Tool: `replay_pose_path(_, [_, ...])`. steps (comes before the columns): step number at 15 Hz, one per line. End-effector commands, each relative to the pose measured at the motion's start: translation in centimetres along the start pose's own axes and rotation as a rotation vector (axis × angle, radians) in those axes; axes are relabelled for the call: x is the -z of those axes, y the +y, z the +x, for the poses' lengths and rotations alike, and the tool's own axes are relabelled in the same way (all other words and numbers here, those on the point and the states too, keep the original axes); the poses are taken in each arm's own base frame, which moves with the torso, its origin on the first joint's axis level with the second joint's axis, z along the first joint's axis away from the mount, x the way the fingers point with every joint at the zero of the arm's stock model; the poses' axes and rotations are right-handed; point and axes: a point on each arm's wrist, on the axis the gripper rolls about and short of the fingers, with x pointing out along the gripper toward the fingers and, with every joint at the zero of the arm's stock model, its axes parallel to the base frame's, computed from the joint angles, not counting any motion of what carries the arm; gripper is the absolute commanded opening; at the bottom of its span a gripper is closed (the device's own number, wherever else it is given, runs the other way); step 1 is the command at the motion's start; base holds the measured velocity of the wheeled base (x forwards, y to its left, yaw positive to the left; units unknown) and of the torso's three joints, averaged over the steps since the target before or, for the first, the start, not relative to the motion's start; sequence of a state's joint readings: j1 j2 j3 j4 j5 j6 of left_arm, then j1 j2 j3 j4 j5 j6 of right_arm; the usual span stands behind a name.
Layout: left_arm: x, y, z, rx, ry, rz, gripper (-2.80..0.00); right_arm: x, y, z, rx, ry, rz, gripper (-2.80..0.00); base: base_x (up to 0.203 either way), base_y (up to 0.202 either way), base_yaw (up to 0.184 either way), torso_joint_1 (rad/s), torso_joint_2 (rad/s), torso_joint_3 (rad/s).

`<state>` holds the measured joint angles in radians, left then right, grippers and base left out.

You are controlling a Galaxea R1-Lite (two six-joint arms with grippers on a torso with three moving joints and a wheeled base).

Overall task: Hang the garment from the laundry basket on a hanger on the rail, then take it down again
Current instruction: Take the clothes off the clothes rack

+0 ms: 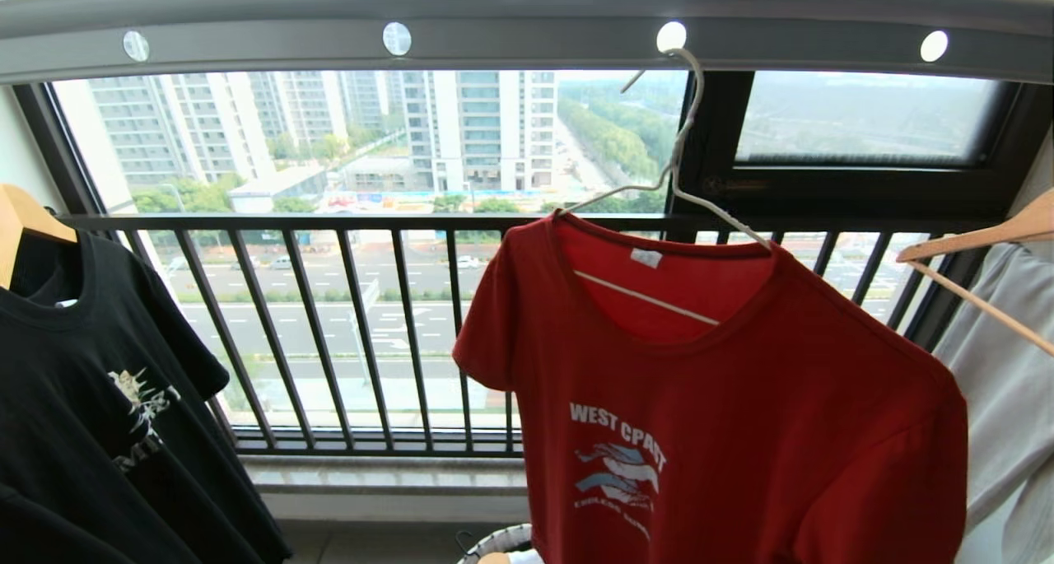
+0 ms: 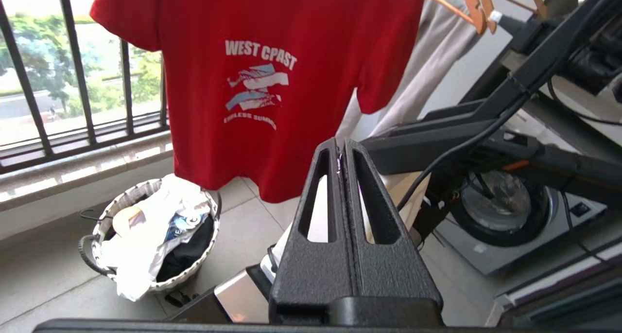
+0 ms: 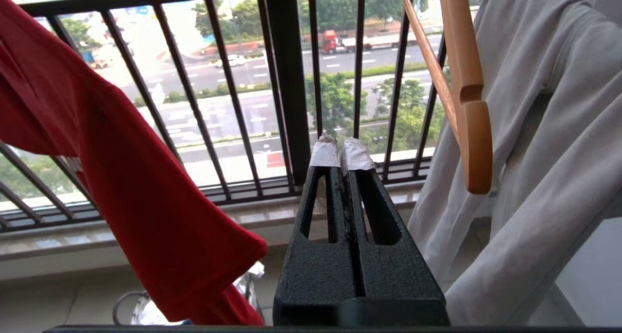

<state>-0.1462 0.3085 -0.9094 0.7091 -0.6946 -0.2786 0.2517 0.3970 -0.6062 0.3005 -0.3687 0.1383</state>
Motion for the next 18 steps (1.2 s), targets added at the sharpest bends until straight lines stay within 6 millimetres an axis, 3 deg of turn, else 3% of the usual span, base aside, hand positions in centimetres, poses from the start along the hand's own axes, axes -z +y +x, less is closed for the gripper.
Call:
replay_pose_path(1, [-0.6, -1.1, -1.2, -0.042, -0.081, -0.009, -2.8, 1.0, -0.4, -1.4, 0.088, -0.002, 0.006, -2.8, 0.0, 0.0, 0.0, 0.0, 0.0, 0.0])
replay_pose_path(4, [-0.2, -2.2, -0.1, -0.185, -0.135, -0.02, -2.8, 2.1, -0.2, -1.8, 0.174, 0.023, 0.002, -2.8, 0.0, 0.0, 0.0, 0.0, 0.0, 0.0])
replay_pose_path(6, [0.2, -2.6, 0.6, -0.254, -0.158, -0.021, -2.8, 2.9, -0.1, -2.3, 0.141, 0.019, 0.006, -2.8, 0.0, 0.0, 0.0, 0.0, 0.0, 0.0])
replay_pose_path(10, [1.5, -0.7, -0.1, -0.206, -0.097, -0.024, -2.8, 5.6, -0.2, -2.4, 0.076, 0.041, -0.029, -2.8, 0.0, 0.0, 0.0, 0.0, 0.0, 0.0])
replay_pose_path(14, [5.8, 1.4, 0.7, -0.418, -0.154, 0.104, -2.8, 9.0, -0.4, -3.5, -0.078, -0.024, -0.085, -2.8, 0.0, 0.0, 0.0, 0.0, 0.0, 0.0])
replay_pose_path(18, [9.2, 5.9, 2.9, -0.727, -0.251, 0.223, -2.8, 13.1, -0.3, -0.4, -0.113, -0.018, -0.166, -2.8, 0.0, 0.0, 0.0, 0.0, 0.0, 0.0])
